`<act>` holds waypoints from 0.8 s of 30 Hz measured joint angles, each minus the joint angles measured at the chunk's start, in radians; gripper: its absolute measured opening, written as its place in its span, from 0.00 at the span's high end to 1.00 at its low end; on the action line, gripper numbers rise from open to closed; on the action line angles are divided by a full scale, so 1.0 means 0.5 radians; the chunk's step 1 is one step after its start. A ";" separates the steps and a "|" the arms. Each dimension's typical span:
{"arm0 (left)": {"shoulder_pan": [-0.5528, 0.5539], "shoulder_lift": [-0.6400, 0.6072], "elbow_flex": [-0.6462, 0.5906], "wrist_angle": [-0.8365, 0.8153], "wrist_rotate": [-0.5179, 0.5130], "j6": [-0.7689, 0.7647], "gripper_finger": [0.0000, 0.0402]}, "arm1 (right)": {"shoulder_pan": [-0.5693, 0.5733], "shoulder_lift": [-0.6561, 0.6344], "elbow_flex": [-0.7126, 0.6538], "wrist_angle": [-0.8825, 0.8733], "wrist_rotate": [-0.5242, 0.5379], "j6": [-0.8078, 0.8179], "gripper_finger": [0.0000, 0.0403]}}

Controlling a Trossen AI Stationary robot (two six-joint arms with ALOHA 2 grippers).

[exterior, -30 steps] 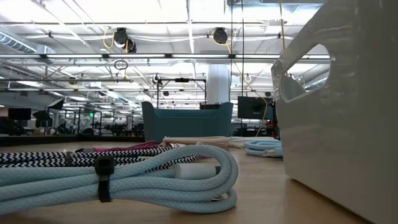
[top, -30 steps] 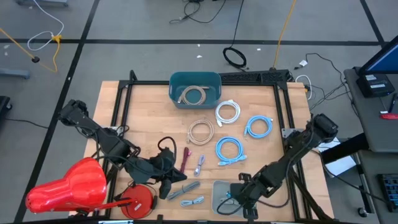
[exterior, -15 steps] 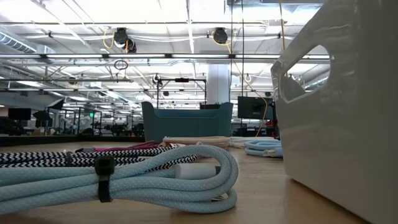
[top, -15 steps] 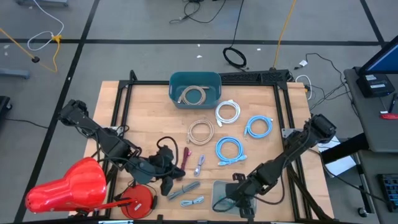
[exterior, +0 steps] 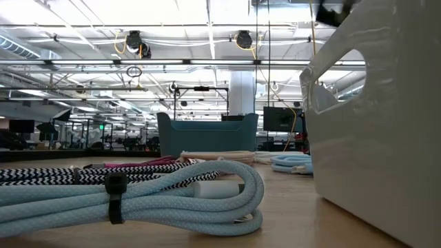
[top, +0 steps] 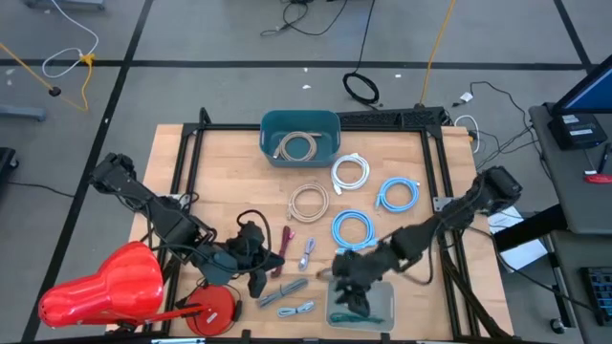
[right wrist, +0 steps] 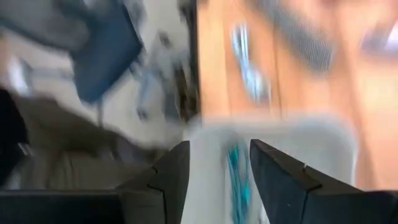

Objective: Pick & Place USB Port
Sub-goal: Put the light brown HDMI cable into the blue bin

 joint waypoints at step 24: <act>0.048 0.000 -0.001 -0.055 -0.537 -0.236 0.94 | -0.426 -0.955 -0.008 0.080 1.028 -0.709 0.67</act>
